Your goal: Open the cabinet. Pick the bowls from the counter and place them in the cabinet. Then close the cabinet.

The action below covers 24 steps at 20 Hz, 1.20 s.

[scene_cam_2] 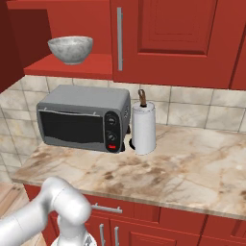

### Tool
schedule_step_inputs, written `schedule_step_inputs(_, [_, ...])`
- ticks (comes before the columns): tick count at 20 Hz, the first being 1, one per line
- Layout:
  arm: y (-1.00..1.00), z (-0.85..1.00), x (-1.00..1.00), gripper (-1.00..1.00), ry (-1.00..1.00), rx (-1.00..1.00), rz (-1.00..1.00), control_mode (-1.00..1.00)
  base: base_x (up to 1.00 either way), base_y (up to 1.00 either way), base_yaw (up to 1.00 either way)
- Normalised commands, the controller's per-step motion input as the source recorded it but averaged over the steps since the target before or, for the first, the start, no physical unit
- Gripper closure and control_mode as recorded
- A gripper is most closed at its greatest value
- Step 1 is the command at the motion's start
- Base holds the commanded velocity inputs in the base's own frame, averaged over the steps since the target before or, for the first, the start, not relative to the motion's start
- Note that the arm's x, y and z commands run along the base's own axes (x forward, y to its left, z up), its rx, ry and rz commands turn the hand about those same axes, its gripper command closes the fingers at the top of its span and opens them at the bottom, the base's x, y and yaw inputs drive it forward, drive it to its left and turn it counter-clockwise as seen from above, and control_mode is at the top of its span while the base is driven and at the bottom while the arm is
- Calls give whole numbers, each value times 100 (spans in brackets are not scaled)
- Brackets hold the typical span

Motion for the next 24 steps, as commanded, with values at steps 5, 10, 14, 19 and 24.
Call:
schedule_step_inputs(5, [8, -2, 70, -100, 0, 0, 9, -100, 0, 0, 0])
schedule_step_inputs(10, [0, -14, 50, -100, 1, 4, 12, -100, 0, 0, 0])
schedule_step_inputs(14, [-3, -45, -7, -100, 0, 4, 3, -100, 0, 0, 0])
schedule_step_inputs(19, [-12, -62, -6, -100, -6, 5, 1, -100, 0, 0, 0])
schedule_step_inputs(24, [-18, -27, 26, -100, -7, 4, 0, -100, 0, 0, 0])
